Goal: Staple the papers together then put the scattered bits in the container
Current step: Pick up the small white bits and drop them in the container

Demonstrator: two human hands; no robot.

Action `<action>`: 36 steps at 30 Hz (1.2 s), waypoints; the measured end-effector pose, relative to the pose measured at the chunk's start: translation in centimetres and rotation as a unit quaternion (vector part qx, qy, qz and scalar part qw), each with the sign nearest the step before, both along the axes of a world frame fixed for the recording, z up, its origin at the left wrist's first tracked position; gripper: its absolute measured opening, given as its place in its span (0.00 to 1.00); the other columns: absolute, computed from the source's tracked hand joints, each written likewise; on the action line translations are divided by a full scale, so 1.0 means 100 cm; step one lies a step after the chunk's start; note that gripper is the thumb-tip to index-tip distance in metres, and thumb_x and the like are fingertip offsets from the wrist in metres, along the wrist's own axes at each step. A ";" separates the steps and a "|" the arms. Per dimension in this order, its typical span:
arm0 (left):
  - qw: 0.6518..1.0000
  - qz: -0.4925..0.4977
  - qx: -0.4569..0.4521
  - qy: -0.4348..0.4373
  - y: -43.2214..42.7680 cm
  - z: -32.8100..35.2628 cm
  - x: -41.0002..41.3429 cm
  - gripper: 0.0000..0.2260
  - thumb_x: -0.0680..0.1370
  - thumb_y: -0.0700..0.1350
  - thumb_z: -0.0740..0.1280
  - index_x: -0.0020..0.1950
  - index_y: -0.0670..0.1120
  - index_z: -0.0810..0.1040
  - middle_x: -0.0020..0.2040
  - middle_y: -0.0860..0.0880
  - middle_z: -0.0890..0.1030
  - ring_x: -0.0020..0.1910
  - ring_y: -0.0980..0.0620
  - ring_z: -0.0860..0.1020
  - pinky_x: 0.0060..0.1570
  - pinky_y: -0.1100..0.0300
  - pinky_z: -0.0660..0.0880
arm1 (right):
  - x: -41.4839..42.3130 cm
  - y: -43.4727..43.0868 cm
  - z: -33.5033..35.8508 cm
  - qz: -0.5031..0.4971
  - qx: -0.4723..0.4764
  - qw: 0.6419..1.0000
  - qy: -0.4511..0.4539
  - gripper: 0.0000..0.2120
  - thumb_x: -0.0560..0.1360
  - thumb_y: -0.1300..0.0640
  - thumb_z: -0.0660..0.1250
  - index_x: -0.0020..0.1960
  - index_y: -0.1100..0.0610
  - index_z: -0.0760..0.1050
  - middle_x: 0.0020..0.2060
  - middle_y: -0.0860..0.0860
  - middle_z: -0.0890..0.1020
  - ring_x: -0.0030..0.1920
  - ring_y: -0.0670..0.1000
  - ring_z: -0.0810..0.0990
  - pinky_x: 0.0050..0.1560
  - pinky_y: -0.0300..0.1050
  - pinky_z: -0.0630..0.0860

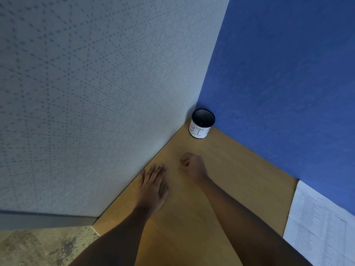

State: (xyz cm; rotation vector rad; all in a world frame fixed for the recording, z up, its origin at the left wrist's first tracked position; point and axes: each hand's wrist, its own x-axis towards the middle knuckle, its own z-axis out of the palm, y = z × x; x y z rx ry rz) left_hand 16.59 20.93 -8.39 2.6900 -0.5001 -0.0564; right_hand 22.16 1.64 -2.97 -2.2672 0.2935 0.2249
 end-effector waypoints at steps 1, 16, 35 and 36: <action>1.000 0.001 0.000 0.000 0.000 0.000 0.000 0.27 0.80 0.57 0.54 0.78 0.50 0.59 0.77 0.53 0.62 0.78 0.51 0.53 0.76 0.46 0.46 | 0.001 -0.005 0.001 -0.040 0.052 0.998 0.023 0.09 0.67 0.66 0.72 0.46 0.58 0.81 0.36 0.49 0.81 0.36 0.46 0.79 0.38 0.36 0.76; 1.000 0.005 -0.001 0.006 0.000 -0.001 0.000 0.26 0.80 0.57 0.54 0.78 0.51 0.59 0.77 0.53 0.62 0.78 0.51 0.52 0.76 0.46 0.46 | 0.054 -0.056 0.076 -0.210 0.540 0.811 0.082 0.07 0.76 0.66 0.65 0.53 0.62 0.77 0.32 0.50 0.77 0.28 0.42 0.74 0.32 0.31 0.74; 1.000 0.004 0.004 0.010 0.001 -0.003 0.000 0.26 0.81 0.58 0.53 0.78 0.52 0.57 0.78 0.54 0.59 0.78 0.51 0.51 0.76 0.45 0.47 | 0.124 -0.070 0.101 -0.232 0.021 0.972 -0.043 0.11 0.66 0.68 0.72 0.42 0.53 0.84 0.43 0.50 0.83 0.46 0.50 0.82 0.45 0.43 0.80; 1.000 0.004 0.003 0.010 0.001 -0.003 0.000 0.27 0.81 0.58 0.53 0.78 0.52 0.57 0.78 0.54 0.60 0.78 0.51 0.52 0.75 0.45 0.48 | 0.123 -0.070 0.101 -0.229 0.018 0.972 -0.041 0.11 0.65 0.67 0.74 0.41 0.52 0.83 0.44 0.50 0.83 0.46 0.50 0.82 0.43 0.42 0.79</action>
